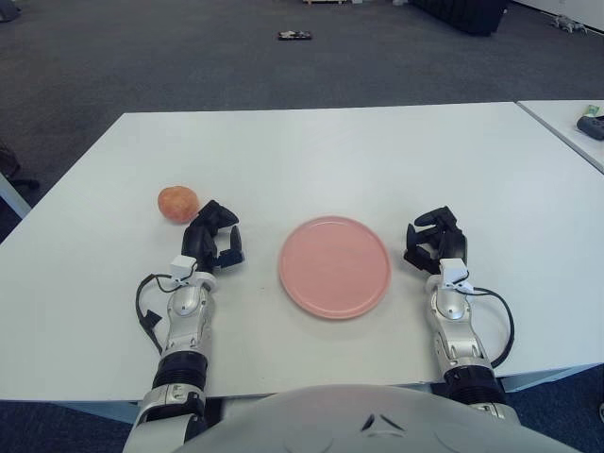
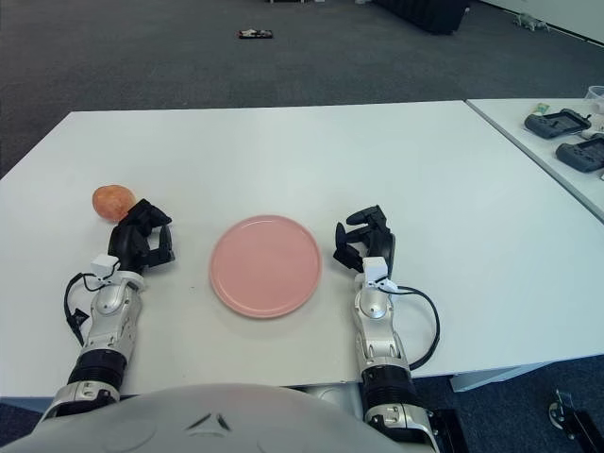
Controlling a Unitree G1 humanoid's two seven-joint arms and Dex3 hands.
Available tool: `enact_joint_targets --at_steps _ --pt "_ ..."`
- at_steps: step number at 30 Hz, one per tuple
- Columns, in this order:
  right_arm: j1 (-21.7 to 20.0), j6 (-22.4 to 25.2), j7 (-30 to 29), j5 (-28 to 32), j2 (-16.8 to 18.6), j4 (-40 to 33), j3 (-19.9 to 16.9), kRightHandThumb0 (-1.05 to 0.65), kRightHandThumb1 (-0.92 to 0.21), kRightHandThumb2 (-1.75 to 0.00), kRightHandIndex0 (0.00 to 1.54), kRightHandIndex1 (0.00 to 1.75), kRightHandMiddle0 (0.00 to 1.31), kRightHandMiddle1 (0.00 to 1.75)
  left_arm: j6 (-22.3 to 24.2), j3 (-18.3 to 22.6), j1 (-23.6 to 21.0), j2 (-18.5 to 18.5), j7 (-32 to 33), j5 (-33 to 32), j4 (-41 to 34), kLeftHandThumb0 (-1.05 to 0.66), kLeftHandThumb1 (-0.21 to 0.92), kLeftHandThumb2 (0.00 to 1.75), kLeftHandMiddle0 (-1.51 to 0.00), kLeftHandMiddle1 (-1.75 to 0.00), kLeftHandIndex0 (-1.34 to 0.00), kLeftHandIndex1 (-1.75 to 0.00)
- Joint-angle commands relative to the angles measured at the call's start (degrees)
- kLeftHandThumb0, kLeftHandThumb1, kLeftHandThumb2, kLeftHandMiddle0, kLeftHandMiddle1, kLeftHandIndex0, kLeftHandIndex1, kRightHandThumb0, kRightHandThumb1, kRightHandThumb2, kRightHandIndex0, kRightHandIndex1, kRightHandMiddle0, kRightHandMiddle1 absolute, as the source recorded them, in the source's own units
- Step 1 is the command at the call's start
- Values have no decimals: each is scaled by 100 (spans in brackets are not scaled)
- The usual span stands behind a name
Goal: Put the apple into the plate.
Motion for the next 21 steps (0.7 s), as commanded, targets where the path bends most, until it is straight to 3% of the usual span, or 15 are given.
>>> enact_joint_targets --at_steps 1,8,12,16,21 --pt "132 195 11 10 40 146 -12 -41 -53 -106 72 150 44 175 -388 11 229 -60 763 599 383 -57 12 157 -135 -175 -78 -175" --pt "137 231 16 15 46 134 -15 -41 -53 -106 72 148 44 175 -890 -226 289 -74 2446 1936 322 -57 13 156 -128 -175 -77 -175" --pt "141 218 19 23 51 136 -16 -41 -53 -106 72 149 44 175 -1004 -429 236 137 3665 2939 401 -56 14 154 -127 -175 -76 -175" --pt "133 200 11 15 53 154 -11 -41 -53 -106 73 150 44 175 -843 -657 166 328 4689 3719 465 -56 14 154 -129 -175 -76 -175" --pt "126 236 -1 -8 48 164 -7 -41 -53 -107 73 150 45 175 -257 -969 -267 751 6419 4827 689 -56 13 155 -133 -175 -77 -175"
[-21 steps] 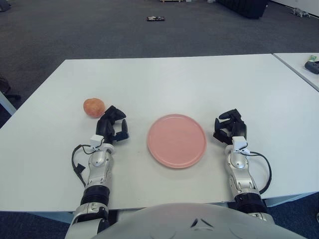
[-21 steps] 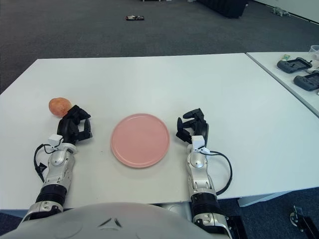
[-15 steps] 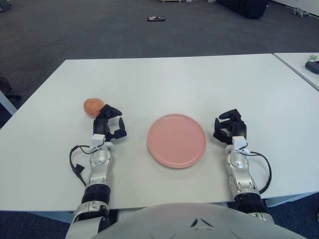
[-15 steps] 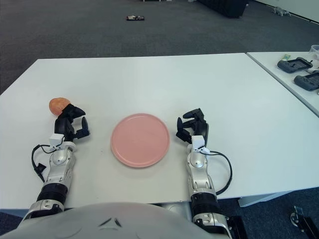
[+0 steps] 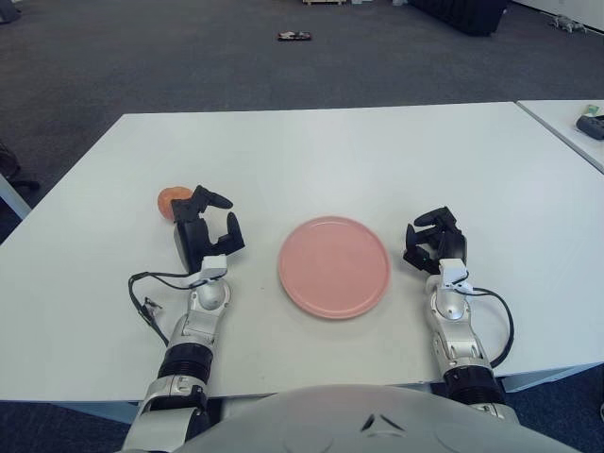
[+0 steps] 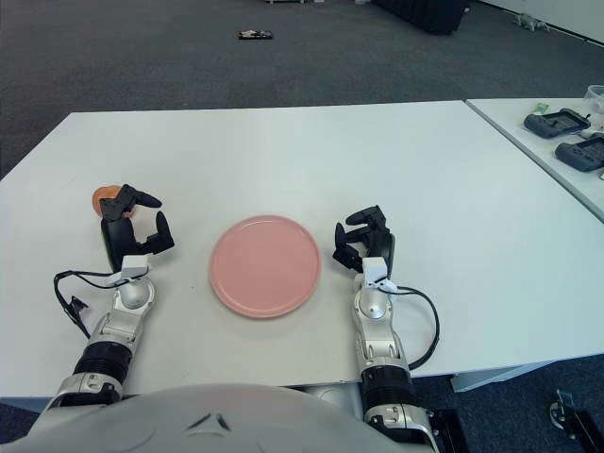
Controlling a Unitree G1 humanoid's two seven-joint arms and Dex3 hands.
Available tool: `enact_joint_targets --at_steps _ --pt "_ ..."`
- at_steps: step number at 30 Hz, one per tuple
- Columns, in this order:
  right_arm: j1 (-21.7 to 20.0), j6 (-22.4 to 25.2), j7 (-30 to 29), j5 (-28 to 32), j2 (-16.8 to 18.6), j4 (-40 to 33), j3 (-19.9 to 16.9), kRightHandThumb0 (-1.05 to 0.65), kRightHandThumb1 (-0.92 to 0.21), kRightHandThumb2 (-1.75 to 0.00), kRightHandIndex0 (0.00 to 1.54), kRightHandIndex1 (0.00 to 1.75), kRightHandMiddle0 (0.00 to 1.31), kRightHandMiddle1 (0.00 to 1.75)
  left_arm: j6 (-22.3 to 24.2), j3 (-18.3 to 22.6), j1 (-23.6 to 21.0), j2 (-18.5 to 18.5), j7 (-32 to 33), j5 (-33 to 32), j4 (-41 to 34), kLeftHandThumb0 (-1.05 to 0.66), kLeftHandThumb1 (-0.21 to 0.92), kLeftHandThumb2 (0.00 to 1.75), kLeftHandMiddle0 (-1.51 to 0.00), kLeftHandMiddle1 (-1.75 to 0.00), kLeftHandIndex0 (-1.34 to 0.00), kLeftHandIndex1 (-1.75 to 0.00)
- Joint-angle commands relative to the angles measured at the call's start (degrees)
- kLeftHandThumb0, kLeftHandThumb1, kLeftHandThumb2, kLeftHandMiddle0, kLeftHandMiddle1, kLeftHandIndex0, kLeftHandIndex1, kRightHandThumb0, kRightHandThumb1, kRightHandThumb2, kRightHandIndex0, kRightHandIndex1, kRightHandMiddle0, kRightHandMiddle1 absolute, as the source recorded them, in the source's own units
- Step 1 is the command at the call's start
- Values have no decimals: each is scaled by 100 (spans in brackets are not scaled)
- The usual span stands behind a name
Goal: Put the apple into the plate.
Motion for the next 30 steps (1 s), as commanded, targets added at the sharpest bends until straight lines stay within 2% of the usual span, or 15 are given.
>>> enact_joint_targets --at_steps 1,6,7,9,12,14,15,16,17,18,19,21,22,25,30 --pt "126 288 2 -11 38 171 -9 -41 -53 -107 73 150 45 175 484 -311 -24 508 1700 1101 635 -56 13 155 -134 -175 -77 -175" --pt "125 262 16 -3 32 181 -13 -41 -52 -107 73 151 45 175 644 -491 -322 781 2288 1333 901 -55 15 152 -129 -175 -75 -175" --pt "122 256 15 -2 29 188 -16 -41 -52 -107 73 151 45 175 743 -503 -347 816 2255 1312 918 -54 18 149 -115 -175 -73 -175" --pt "119 254 18 3 25 194 -19 -41 -52 -107 72 151 45 175 905 -517 -373 890 2093 1204 942 -49 33 130 -58 -175 -60 -175" --pt "119 261 27 9 21 194 -19 -41 -53 -107 72 151 45 175 1049 -541 -369 1004 1820 999 929 -76 51 109 -19 -170 -20 -175" --pt "120 263 30 11 21 194 -19 -41 -53 -106 72 151 44 175 1157 -542 -358 1096 1626 883 859 -85 57 98 -10 -152 -10 -148" --pt "121 265 31 11 20 196 -20 -41 -53 -106 72 151 44 175 1306 -535 -365 1178 1455 853 771 -89 59 92 -6 -137 -6 -130" --pt "121 265 31 10 20 198 -21 -41 -53 -106 72 152 44 175 1415 -541 -371 1233 1349 834 707 -92 61 86 -4 -107 -4 -102" --pt "122 262 34 9 19 201 -22 -41 -53 -106 72 152 44 175 1595 -559 -386 1309 1190 853 619 -92 62 84 -3 -95 -3 -91" --pt "122 259 35 8 18 203 -23 -41 -53 -106 72 152 44 175 1719 -577 -391 1356 1085 864 553 -96 64 81 -2 -61 -2 -64" --pt "123 261 35 7 18 202 -24 -41 -53 -106 72 152 44 175 1869 -602 -407 1401 958 883 480 -98 65 78 -1 -39 -1 -47" --pt "124 264 36 6 20 200 -26 -41 -53 -106 72 153 44 175 2088 -642 -407 1451 786 895 350 -101 66 76 -1 -20 -1 -24" --pt "124 265 36 5 21 200 -27 -41 -53 -106 72 153 44 175 2170 -659 -398 1465 727 892 294 -102 67 73 0 -13 0 -15" --pt "124 245 34 4 20 206 -28 -41 -53 -106 72 153 44 175 2419 -711 -375 1515 523 889 137 -104 68 69 0 -4 0 -5" --pt "123 187 37 18 13 238 -35 -41 -53 -106 71 153 44 175 2704 -784 -429 1612 196 837 13 -105 63 65 0 -1 0 -1"
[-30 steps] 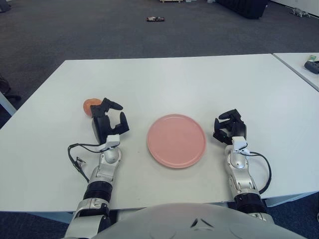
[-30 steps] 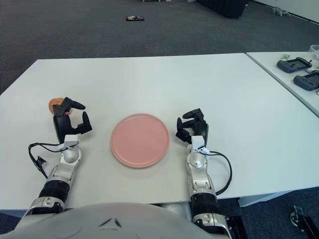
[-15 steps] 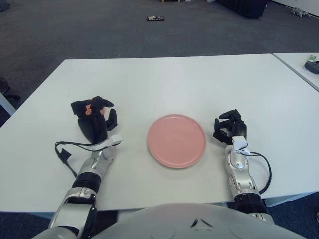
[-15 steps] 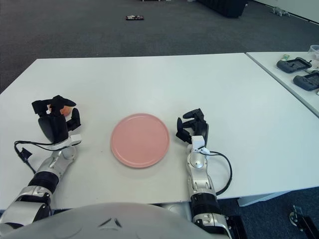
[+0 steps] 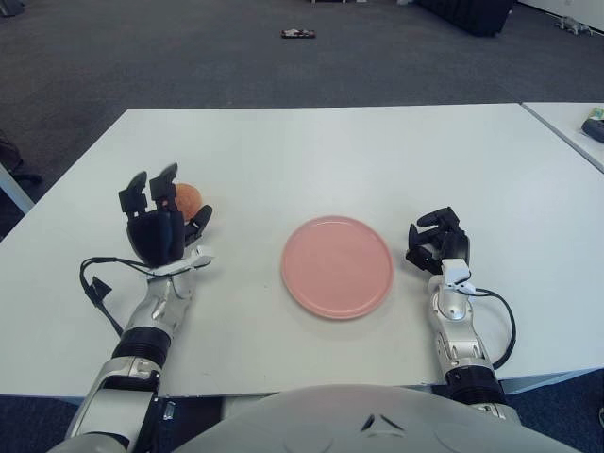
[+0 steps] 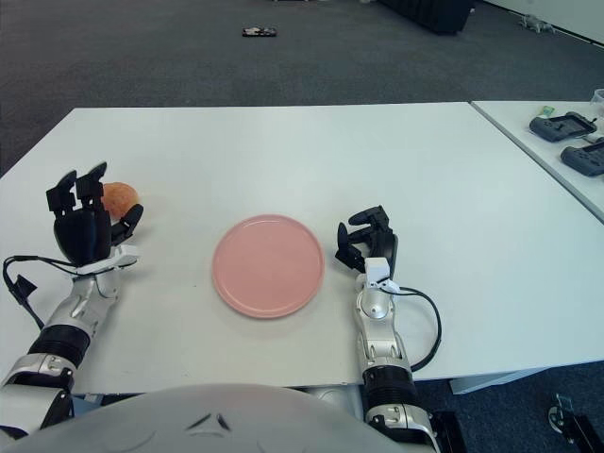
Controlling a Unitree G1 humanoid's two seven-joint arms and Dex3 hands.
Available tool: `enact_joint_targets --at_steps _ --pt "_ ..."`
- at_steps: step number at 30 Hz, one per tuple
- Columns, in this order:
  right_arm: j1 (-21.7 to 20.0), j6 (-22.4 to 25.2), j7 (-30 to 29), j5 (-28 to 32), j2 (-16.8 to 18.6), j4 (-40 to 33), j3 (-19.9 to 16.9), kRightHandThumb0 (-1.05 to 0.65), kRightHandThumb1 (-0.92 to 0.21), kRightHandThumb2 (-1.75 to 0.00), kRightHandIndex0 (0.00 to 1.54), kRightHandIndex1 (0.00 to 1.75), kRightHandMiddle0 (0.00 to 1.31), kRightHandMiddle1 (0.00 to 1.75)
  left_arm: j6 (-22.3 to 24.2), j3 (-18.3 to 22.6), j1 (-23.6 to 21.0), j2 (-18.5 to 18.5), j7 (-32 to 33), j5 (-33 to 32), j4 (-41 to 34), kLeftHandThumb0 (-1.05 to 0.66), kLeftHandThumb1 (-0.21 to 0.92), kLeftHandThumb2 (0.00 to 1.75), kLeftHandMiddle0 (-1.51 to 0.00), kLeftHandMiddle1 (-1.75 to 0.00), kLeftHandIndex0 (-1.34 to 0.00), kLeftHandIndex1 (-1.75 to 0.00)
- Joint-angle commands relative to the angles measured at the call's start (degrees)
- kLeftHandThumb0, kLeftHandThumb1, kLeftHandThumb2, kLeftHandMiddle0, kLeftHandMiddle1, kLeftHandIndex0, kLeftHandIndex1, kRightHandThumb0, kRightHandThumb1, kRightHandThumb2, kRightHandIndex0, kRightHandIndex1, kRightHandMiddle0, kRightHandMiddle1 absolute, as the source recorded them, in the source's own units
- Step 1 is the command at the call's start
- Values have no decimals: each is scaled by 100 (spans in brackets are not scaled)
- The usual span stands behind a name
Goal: Put the apple into the plate.
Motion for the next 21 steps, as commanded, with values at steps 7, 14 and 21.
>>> enact_joint_targets --at_steps 7,14,21 --pt "116 173 67 22 8 230 -1 -41 -53 -105 70 152 44 175 -15 -118 -436 394 -533 -296 576 -105 59 63 0 0 0 0" --pt "104 152 45 -8 -1 257 -7 -41 -54 -105 71 152 44 175 -81 -282 -574 543 -668 -352 818 -105 51 72 0 0 0 0" --pt "121 136 35 -46 -22 232 9 -41 -53 -106 73 152 44 175 -231 -531 -841 724 -770 -369 1255 -105 52 74 0 0 0 0"
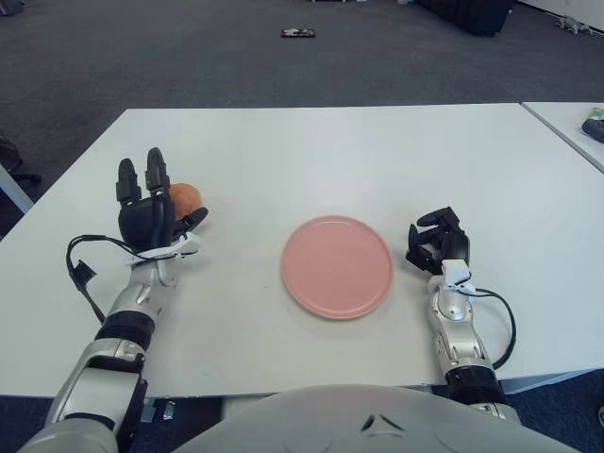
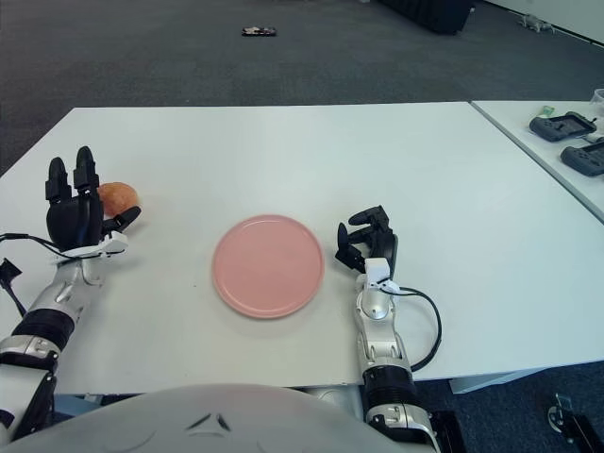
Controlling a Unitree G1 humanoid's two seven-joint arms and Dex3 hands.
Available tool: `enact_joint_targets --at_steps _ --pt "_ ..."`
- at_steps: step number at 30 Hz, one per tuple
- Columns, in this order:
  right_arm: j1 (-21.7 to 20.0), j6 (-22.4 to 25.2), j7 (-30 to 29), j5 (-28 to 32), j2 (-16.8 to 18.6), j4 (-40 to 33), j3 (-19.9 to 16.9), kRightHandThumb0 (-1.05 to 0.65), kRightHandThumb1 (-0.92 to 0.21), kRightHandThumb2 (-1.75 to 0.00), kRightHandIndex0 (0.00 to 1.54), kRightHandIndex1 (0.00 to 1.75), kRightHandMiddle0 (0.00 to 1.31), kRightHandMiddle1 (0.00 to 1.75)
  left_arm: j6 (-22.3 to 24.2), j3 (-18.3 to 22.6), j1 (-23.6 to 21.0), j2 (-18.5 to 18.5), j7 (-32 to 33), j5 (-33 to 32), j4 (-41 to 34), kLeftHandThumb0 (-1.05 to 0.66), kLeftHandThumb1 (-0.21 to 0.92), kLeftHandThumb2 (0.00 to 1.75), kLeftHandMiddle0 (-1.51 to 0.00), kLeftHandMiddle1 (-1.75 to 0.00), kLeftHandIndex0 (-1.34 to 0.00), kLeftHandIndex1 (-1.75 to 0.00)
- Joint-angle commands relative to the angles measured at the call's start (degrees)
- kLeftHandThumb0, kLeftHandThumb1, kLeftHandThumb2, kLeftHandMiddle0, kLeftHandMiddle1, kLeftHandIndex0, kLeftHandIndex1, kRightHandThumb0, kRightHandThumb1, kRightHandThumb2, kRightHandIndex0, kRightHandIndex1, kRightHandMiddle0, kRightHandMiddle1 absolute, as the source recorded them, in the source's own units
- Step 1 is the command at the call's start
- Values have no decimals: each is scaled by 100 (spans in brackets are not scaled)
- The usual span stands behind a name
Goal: Put the apple into the plate.
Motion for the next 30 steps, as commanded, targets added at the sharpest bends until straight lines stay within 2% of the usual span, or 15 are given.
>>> enact_joint_targets --at_steps 1,11,17,18,20,24,30 --pt "130 213 30 -44 -6 181 17 -41 -53 -106 73 152 44 175 -94 -129 -261 121 -103 -16 184 -105 52 75 0 0 0 0" --pt "150 368 54 -40 -11 90 28 -41 -53 -106 73 153 44 175 -293 -363 -784 223 -475 -148 957 -105 54 76 0 0 0 0" --pt "166 455 57 -49 -17 20 38 -41 -53 -106 73 153 44 175 -283 -581 -1418 163 -665 -174 1938 -105 57 78 0 0 -1 -1" --pt "176 450 40 -54 -16 -2 37 -41 -53 -106 72 153 44 175 -213 -690 -1596 182 -821 -134 2242 -105 64 71 0 0 0 -11" --pt "187 438 19 -60 -14 -26 36 -41 -53 -106 72 153 44 175 -133 -823 -1791 211 -1002 -90 2580 -105 67 71 -1 -1 0 -24" --pt "195 420 -6 -66 -15 -38 27 -41 -53 -106 73 152 44 175 -116 -985 -1911 216 -1214 -108 2800 -105 70 69 -2 -3 0 -28" --pt "219 451 -18 -60 -20 -80 18 -41 -53 -105 72 151 44 175 -187 -1024 -1997 184 -1601 -292 2898 -105 68 68 0 -14 0 -18"
